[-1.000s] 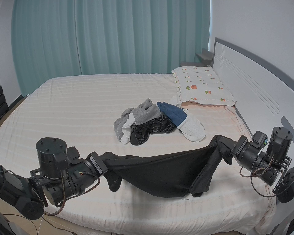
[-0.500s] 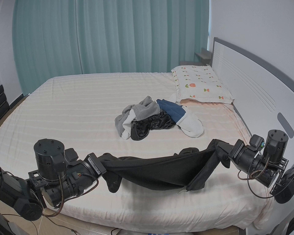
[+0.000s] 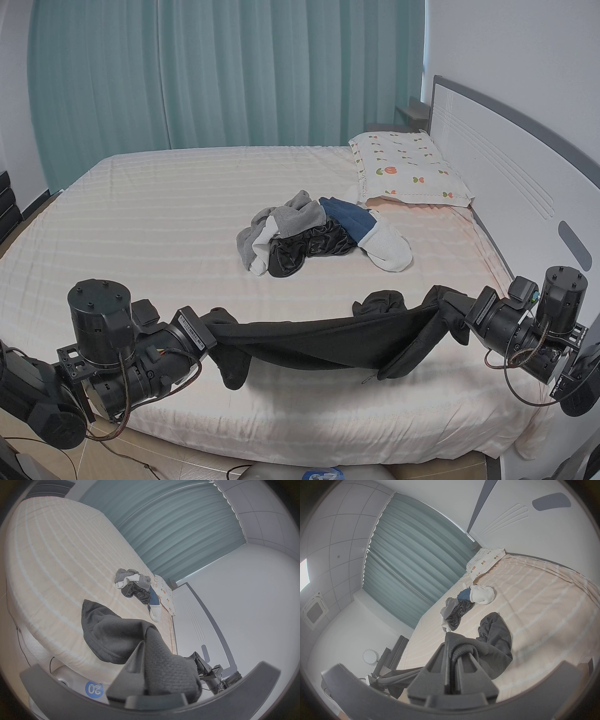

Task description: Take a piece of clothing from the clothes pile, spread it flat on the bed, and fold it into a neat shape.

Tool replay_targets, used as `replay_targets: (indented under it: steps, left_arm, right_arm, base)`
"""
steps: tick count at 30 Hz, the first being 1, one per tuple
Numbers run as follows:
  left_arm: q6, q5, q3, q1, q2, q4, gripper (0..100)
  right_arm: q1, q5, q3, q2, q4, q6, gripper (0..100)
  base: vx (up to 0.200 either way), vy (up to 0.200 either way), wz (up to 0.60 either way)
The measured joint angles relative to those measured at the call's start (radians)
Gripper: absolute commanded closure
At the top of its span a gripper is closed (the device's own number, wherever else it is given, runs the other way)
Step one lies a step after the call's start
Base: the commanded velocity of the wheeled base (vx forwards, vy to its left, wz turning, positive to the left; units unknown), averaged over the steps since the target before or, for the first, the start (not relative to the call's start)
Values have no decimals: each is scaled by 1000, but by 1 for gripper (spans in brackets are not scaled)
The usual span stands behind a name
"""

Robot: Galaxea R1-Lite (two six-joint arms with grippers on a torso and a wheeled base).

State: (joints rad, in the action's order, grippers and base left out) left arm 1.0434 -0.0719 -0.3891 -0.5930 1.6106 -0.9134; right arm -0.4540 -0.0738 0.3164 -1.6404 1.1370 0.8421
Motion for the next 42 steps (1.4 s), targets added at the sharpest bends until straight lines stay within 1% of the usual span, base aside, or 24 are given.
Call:
replay_targets:
  steps: [31,39,42]
  left_arm:
    - [2,2,4,1,-1,3,100]
    - [1,3,3,2,-1,3,100]
    - [-1,3,1,3,-1,3,100]
  right_arm:
    - [4,-1,19,-10,2,2,100]
    - [1,-13,40,-24,6,1,100]
    - [1,-18,43,-27,30,0,100]
  base:
    - [0,200,0]
    - [0,200,0]
    - [0,200,0]
